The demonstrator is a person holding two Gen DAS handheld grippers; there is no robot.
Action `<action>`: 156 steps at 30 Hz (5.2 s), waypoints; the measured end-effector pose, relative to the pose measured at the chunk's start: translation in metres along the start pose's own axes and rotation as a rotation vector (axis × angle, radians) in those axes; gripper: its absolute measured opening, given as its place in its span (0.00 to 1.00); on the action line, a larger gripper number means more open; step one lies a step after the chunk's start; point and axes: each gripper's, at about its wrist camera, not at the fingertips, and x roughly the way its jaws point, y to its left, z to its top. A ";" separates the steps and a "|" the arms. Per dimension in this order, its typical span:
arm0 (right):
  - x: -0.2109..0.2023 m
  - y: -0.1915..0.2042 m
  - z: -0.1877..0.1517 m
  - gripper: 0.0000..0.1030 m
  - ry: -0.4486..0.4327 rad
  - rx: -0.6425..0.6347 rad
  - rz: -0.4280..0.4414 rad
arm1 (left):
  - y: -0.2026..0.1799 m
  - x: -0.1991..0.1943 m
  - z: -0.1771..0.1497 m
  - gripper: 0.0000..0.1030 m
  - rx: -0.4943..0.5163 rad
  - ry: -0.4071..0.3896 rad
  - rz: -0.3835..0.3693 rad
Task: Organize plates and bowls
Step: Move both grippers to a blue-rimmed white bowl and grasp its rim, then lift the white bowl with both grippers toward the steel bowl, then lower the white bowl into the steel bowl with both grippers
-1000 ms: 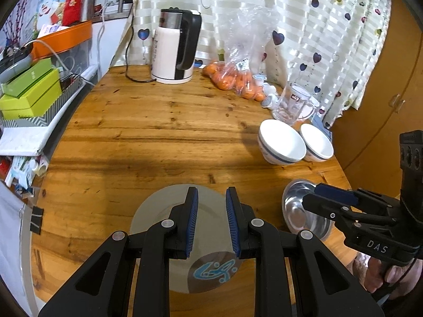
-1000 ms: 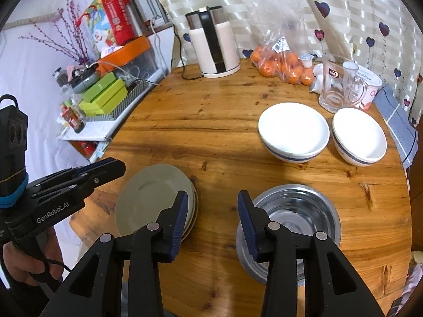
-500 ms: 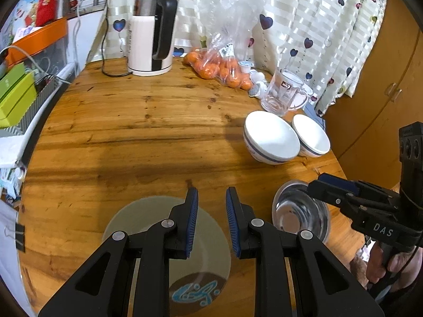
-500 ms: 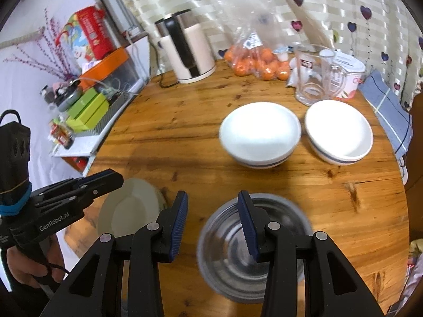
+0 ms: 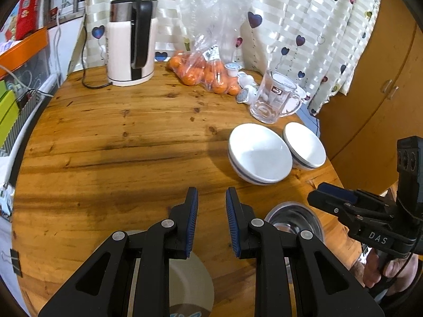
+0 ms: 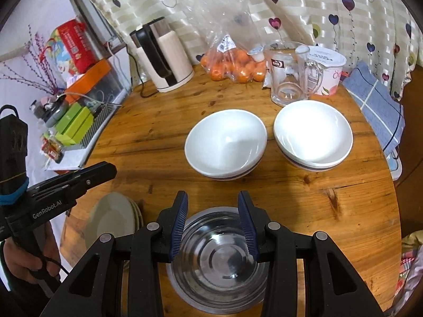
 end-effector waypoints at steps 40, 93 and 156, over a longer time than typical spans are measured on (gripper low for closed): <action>0.059 -0.054 0.038 0.21 0.032 0.144 -0.004 | -0.020 0.095 0.044 0.22 -0.020 0.091 -0.131; 0.040 -0.038 0.040 0.18 -0.002 0.115 -0.031 | -0.021 0.074 0.041 0.22 -0.024 0.057 -0.107; -0.038 -0.035 -0.064 0.18 0.009 0.151 -0.042 | -0.076 0.012 -0.050 0.22 0.039 0.101 -0.105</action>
